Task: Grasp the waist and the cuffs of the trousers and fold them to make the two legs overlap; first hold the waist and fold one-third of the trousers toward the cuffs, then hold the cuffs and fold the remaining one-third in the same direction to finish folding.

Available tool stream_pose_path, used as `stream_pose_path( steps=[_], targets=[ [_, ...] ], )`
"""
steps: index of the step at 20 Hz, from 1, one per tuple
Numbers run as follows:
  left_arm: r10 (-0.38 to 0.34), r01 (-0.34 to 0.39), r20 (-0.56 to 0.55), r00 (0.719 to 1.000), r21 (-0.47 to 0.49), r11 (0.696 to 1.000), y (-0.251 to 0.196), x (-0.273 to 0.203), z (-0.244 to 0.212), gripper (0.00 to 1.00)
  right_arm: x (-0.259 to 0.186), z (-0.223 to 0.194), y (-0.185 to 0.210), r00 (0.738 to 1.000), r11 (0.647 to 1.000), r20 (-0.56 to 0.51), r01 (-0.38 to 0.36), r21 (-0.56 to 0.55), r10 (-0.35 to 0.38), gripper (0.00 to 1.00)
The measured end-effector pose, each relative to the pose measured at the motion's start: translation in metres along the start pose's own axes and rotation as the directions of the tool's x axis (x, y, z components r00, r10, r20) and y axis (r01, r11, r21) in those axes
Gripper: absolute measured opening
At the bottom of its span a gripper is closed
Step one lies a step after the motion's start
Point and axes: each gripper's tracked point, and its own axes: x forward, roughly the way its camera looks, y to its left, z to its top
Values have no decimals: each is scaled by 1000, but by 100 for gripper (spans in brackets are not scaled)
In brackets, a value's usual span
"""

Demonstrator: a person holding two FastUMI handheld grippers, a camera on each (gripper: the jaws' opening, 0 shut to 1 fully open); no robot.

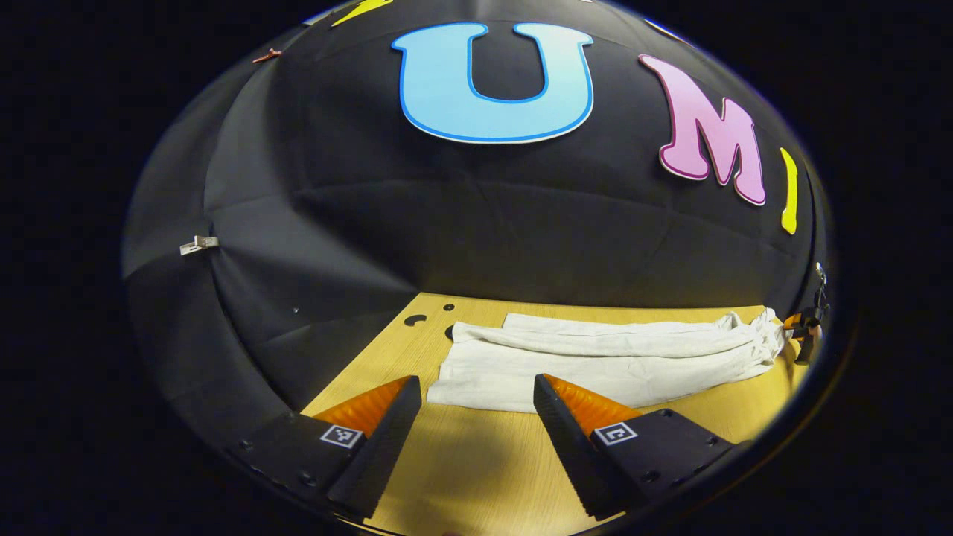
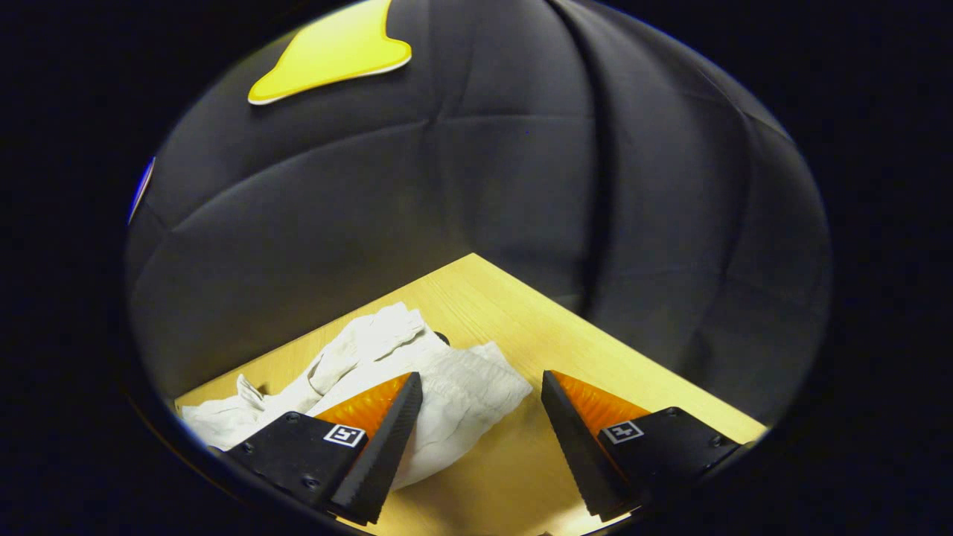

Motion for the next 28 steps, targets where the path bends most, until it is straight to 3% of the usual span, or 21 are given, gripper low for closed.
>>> stream_pose_path(
  steps=[2,3,4,5,6,7,9,12,16,22,28],
  targets=[
    [2,-3,-10,1000,-7,1000,0,-5,-6,98,-2,1,2,1000,1000,4,-13,13,13,99],
    [-16,16,-18,1000,-20,1000,-4,-8,-11,98,8,-2,0,1000,1000,13,-16,11,16,93],
    [-29,28,-24,999,-38,999,-9,-11,-16,98,6,-1,2,1000,1000,26,-12,0,12,98],
    [-45,43,-33,998,-59,997,-15,-13,-23,99,9,-2,0,1000,1000,31,4,-14,-4,98],
    [-62,59,-40,997,-73,996,-22,-16,-28,99,10,-5,2,1000,1000,30,5,-18,-4,85],
    [-71,67,-47,996,-76,995,-28,-17,-34,99,9,-6,1,1000,1000,25,11,-14,-10,90],
    [-77,74,-58,995,-50,996,-37,-20,-43,99,13,-5,1,1000,1000,24,17,-9,-16,78],
    [-99,99,-75,992,4,995,-53,-22,-48,99,12,-7,2,1000,1000,1,19,13,-19,41],
    [-127,131,-74,989,44,990,-72,-23,-46,99,13,-9,7,1000,1000,2,5,25,-5,16],
    [-141,148,-82,987,83,985,-84,-22,-43,99,7,-6,10,1000,1000,23,5,6,-5,11],
    [-127,130,-61,990,38,991,-82,-25,-38,99,-18,27,34,992,999,123,-41,-5,41,10]
  ],
)
